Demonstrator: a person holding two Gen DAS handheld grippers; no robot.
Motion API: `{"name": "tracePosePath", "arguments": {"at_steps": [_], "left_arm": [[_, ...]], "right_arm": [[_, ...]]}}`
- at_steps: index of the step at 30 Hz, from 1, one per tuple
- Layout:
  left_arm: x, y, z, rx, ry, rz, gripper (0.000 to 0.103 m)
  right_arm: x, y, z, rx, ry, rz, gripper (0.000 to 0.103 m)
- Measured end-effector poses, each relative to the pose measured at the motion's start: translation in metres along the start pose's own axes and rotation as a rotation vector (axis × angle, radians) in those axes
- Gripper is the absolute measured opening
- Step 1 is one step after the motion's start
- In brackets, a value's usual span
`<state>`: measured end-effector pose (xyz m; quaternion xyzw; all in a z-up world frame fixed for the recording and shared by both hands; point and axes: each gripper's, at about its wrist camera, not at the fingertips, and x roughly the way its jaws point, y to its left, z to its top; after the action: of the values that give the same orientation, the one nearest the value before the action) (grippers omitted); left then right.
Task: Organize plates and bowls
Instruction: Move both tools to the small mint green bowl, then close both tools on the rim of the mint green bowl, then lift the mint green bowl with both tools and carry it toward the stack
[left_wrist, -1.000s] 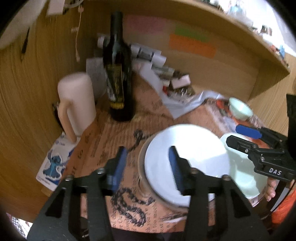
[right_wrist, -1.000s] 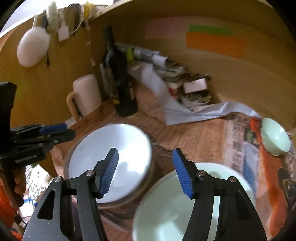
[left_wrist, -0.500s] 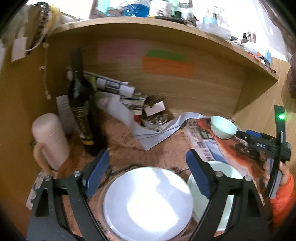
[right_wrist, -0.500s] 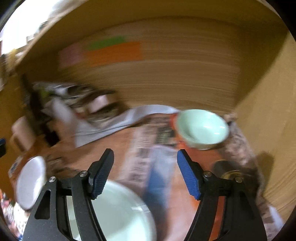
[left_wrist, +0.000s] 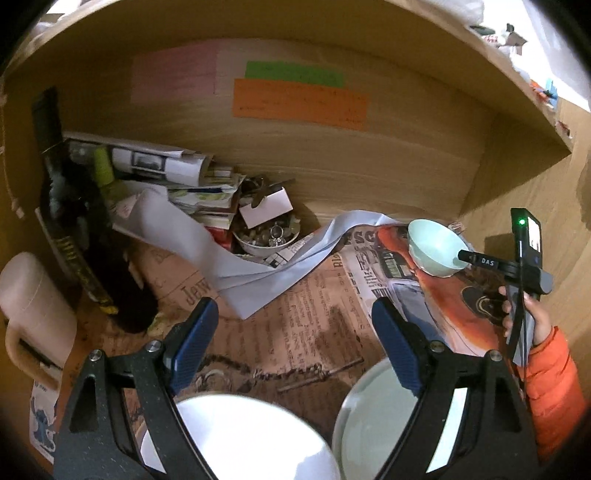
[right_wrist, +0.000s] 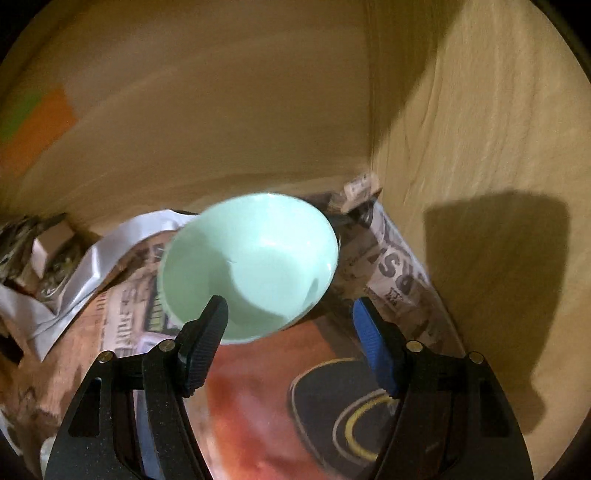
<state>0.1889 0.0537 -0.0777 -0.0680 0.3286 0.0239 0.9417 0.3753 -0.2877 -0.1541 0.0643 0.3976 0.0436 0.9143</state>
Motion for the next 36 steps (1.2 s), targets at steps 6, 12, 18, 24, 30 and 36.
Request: {"name": "tracePosePath", "arguments": {"at_steps": [6,12,18,24,30,36], "left_arm": [[0.024,-0.008,0.008,0.012,0.042,-0.018,0.086],[0.047,-0.017,0.011,0.040,0.093,-0.027,0.086],[0.070,-0.029,0.018,0.051,0.153,-0.053,0.086],[0.104,-0.041,0.022,0.052,0.241,-0.062,0.086],[0.136,-0.055,0.026,0.042,0.340,-0.057,0.085],[0.159,-0.067,0.027,0.071,0.414,-0.055,0.062]], "right_arm": [[0.038,-0.013,0.012,0.071,0.083,0.007,0.036],[0.049,-0.007,0.007,0.043,0.104,0.008,0.018],[0.032,0.018,-0.013,-0.040,0.128,0.093,0.018],[0.007,0.052,-0.040,-0.126,0.162,0.235,0.018],[-0.012,0.074,-0.068,-0.202,0.176,0.326,0.018],[0.004,0.065,-0.060,-0.205,0.185,0.365,0.021]]}}
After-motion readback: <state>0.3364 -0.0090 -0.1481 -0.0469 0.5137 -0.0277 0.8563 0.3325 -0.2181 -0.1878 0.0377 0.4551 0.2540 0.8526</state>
